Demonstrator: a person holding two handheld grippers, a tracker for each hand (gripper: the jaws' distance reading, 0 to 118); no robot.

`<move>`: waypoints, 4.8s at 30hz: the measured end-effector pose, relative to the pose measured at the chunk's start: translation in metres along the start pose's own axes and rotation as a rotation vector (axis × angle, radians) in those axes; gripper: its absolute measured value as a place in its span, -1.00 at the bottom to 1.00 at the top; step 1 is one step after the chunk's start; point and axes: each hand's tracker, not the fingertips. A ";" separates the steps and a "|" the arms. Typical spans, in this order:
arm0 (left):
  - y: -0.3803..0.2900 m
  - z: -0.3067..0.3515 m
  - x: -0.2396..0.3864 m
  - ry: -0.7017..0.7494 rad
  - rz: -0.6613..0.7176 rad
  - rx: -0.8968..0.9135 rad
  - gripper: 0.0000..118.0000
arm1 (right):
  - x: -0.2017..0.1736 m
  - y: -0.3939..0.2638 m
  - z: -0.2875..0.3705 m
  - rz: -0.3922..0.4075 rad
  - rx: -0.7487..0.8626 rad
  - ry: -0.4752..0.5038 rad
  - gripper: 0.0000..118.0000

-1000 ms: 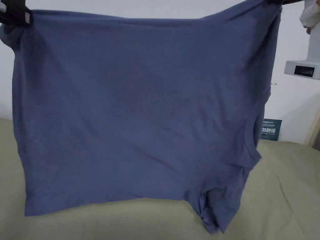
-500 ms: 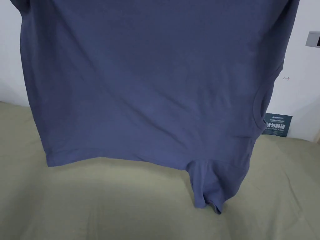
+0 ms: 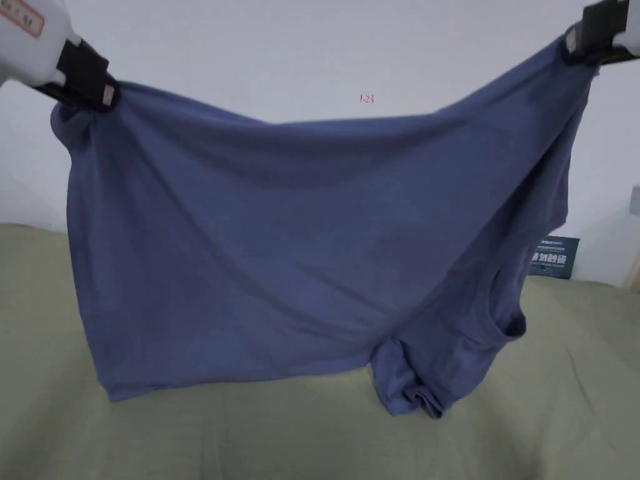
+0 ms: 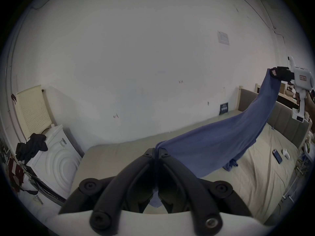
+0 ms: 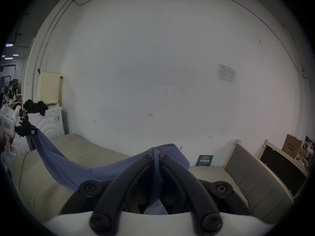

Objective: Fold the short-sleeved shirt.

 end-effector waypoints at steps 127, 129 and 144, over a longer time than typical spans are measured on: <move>-0.418 0.112 0.207 -0.041 0.268 -0.395 -0.95 | -0.055 -0.393 0.220 -0.162 -0.550 0.067 -0.89; -0.406 0.105 0.199 -0.061 0.209 -0.393 -0.95 | -0.050 -0.386 0.198 -0.152 -0.533 0.071 -0.89; -0.344 -0.024 0.124 -0.190 0.099 -0.460 -0.26 | -0.048 -0.385 0.028 -0.010 -0.615 0.143 -0.85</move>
